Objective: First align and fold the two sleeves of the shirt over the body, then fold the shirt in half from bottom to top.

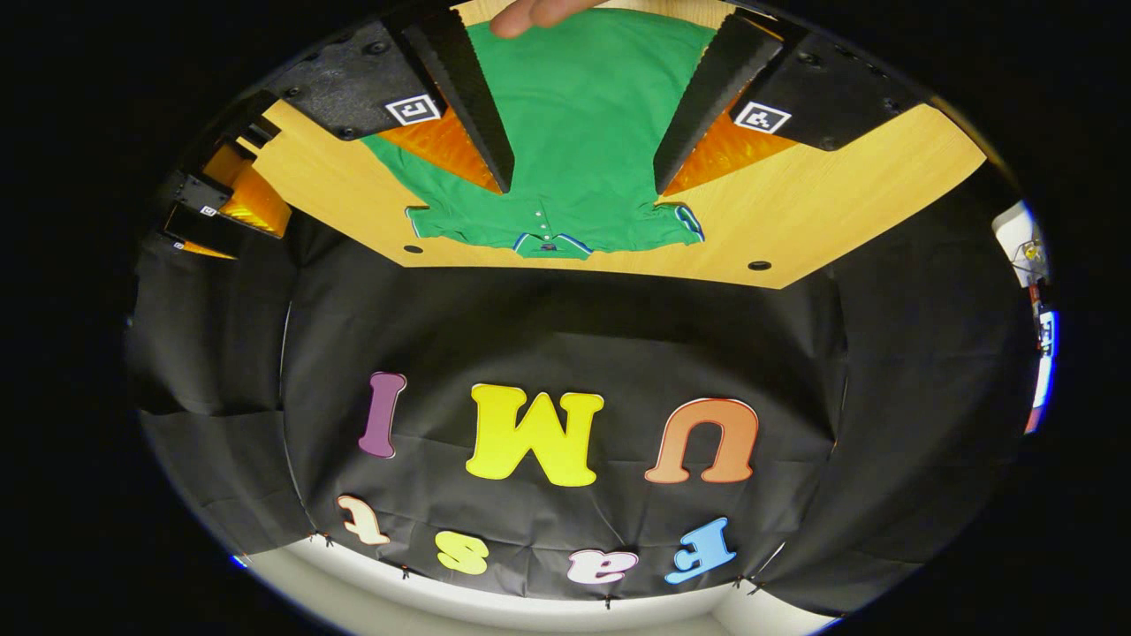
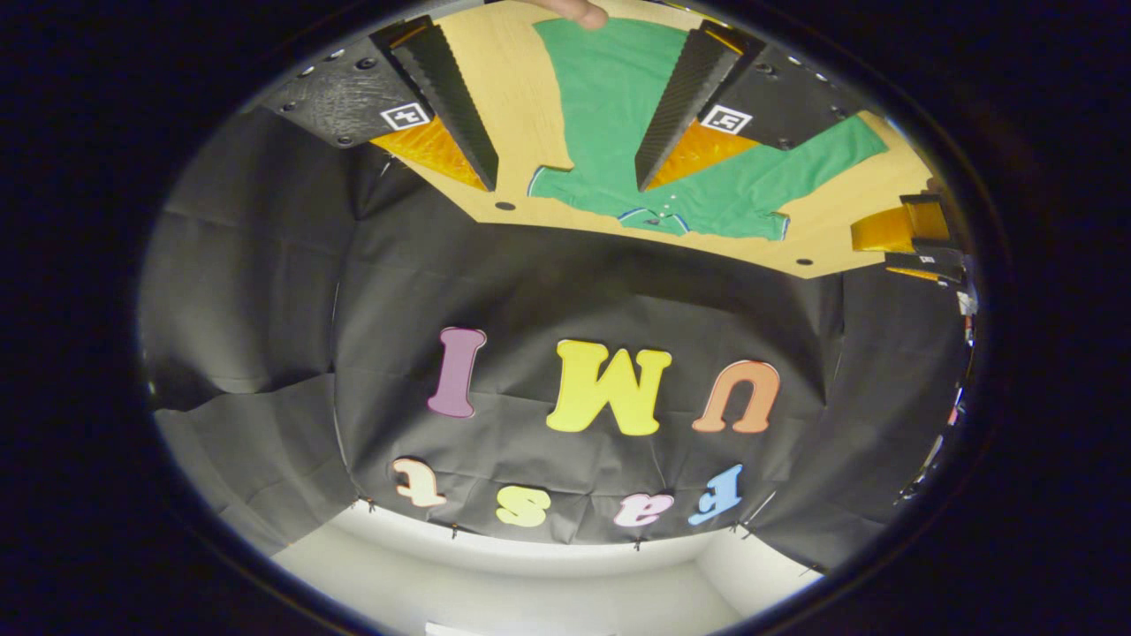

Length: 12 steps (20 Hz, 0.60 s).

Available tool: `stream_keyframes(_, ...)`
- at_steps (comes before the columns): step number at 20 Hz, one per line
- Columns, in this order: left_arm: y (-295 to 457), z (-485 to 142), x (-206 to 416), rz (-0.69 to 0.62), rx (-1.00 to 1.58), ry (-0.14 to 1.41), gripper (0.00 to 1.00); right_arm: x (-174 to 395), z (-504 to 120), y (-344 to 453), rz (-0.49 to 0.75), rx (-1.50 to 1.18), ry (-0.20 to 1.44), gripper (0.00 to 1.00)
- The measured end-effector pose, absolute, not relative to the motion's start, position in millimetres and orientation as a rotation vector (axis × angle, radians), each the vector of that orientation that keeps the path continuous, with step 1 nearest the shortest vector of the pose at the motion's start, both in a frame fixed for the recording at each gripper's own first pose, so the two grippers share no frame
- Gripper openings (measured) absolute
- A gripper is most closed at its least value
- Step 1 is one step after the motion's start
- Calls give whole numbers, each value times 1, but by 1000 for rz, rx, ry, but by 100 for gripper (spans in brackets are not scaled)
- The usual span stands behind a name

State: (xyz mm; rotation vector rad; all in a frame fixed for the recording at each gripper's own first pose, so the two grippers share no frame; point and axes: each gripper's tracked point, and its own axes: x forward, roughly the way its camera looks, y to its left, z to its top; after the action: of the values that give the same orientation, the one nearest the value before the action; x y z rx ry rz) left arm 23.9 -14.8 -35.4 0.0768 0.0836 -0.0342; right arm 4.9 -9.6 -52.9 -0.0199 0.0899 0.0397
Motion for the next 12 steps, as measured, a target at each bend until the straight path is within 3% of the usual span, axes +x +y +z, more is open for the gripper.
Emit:
stream_keyframes(7,-5,-52,35,33,90,127,100,65,-47,-55,-94,1,106,95)
stream_keyframes(12,-8,-56,36,31,87,138,100,154,-71,-55,-83,23,206,95)
